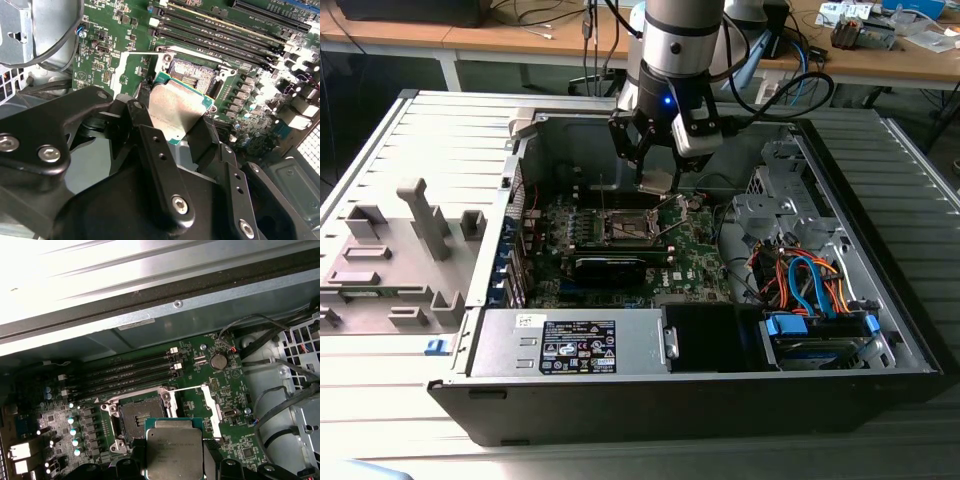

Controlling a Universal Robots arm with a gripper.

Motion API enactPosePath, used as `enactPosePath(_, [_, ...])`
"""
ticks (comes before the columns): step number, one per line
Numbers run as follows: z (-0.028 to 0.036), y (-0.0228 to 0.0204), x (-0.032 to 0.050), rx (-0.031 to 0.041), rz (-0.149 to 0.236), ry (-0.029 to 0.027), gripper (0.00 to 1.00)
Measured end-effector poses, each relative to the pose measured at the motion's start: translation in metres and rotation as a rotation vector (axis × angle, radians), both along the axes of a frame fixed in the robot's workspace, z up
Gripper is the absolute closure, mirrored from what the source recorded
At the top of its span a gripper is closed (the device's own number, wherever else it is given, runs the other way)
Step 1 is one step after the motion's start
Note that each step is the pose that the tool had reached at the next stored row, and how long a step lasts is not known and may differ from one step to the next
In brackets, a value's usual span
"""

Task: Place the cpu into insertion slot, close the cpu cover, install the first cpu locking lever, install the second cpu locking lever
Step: 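Place the cpu into insertion slot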

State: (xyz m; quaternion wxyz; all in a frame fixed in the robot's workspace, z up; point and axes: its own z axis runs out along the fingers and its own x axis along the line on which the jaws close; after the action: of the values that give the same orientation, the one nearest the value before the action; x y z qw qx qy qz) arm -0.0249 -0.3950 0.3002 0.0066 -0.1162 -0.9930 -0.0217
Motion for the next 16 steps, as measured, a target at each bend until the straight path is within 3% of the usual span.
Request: enactPosePath(16, [-0.0010, 0.0000, 0.0000, 0.0000, -0.010, 0.0000, 0.45])
